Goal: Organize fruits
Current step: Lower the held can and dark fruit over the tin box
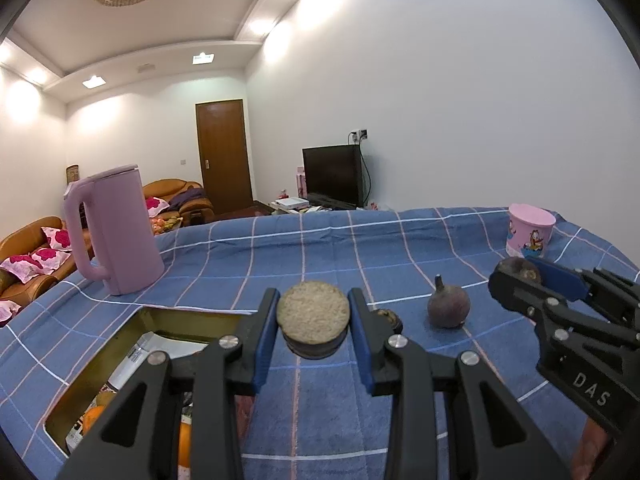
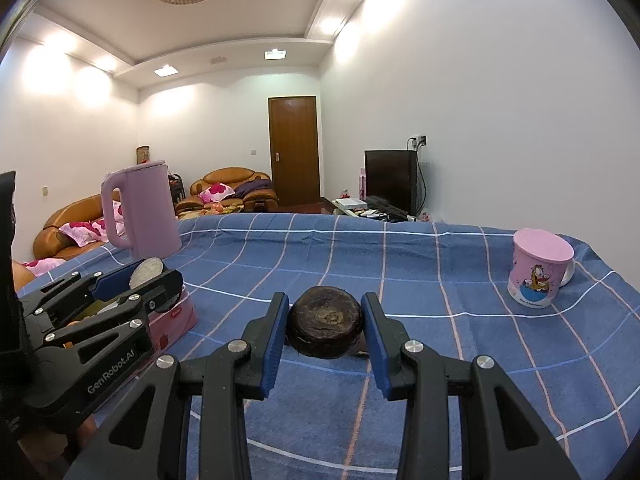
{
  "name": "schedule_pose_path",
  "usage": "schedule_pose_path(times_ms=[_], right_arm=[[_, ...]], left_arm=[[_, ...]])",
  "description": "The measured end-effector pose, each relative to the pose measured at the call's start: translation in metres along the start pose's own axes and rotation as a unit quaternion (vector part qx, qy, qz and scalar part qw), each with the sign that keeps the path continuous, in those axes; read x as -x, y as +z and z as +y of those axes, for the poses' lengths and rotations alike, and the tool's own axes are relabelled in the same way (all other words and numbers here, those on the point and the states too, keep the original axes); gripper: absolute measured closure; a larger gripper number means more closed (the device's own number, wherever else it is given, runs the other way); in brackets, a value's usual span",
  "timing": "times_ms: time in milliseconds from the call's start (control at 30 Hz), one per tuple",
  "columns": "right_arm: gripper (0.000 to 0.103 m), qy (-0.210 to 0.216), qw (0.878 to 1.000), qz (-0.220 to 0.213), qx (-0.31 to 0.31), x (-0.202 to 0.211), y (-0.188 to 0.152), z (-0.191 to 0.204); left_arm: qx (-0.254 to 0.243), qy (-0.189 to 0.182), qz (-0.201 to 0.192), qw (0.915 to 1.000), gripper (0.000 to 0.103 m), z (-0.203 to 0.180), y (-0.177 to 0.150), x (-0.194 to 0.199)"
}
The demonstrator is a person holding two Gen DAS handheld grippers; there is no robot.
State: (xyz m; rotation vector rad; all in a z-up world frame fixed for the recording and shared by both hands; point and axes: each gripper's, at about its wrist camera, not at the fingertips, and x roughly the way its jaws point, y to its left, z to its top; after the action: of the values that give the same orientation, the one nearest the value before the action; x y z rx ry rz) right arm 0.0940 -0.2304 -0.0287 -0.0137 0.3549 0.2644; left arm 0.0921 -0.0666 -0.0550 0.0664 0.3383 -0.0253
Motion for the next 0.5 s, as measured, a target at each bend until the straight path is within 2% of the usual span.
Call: schedule_pose_path(times_ms=[500], right_arm=[[0.064,0.021,1.000,0.016,0.014,-0.011,0.000,0.026]], left_arm=[[0.010,0.007,0.015,0.9998,0.067,0.025,-0.007,0.009]])
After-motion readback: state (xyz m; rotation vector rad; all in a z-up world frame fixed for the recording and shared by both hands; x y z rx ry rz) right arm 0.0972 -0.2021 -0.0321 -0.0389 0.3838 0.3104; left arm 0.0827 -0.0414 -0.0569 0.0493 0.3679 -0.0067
